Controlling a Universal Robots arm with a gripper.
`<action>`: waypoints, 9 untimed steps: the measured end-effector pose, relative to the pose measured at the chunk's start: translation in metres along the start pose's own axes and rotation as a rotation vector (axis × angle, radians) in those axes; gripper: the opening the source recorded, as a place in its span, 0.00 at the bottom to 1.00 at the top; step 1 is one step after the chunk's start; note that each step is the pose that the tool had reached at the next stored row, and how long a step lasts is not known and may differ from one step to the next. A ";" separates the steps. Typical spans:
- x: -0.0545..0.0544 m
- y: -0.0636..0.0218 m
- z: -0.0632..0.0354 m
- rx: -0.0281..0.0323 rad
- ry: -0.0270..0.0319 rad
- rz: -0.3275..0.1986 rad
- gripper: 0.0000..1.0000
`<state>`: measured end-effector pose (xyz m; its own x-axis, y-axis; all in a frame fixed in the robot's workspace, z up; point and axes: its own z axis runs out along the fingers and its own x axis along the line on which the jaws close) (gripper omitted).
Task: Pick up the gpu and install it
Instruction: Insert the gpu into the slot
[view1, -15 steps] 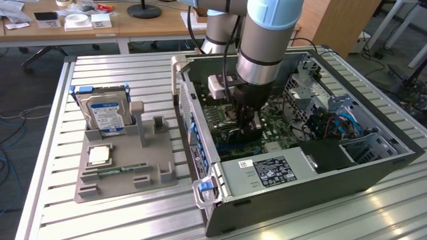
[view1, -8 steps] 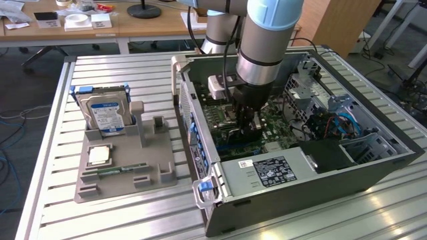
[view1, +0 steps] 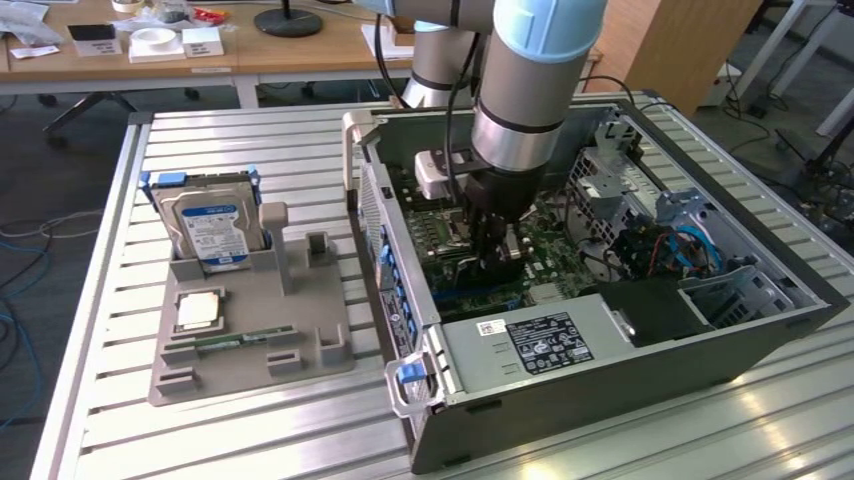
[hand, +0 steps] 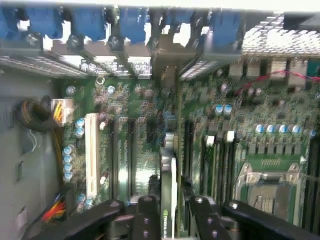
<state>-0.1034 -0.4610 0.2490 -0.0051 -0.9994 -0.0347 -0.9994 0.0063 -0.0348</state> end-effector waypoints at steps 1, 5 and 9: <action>0.000 0.0000 -0.0001 0.0007 0.0005 0.000 0.27; 0.000 -0.0005 -0.0005 0.0004 0.0016 -0.001 0.45; 0.000 -0.0005 -0.0005 0.0004 0.0017 -0.001 0.57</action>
<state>-0.1030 -0.4612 0.2495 -0.0043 -0.9994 -0.0329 -0.9994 0.0055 -0.0352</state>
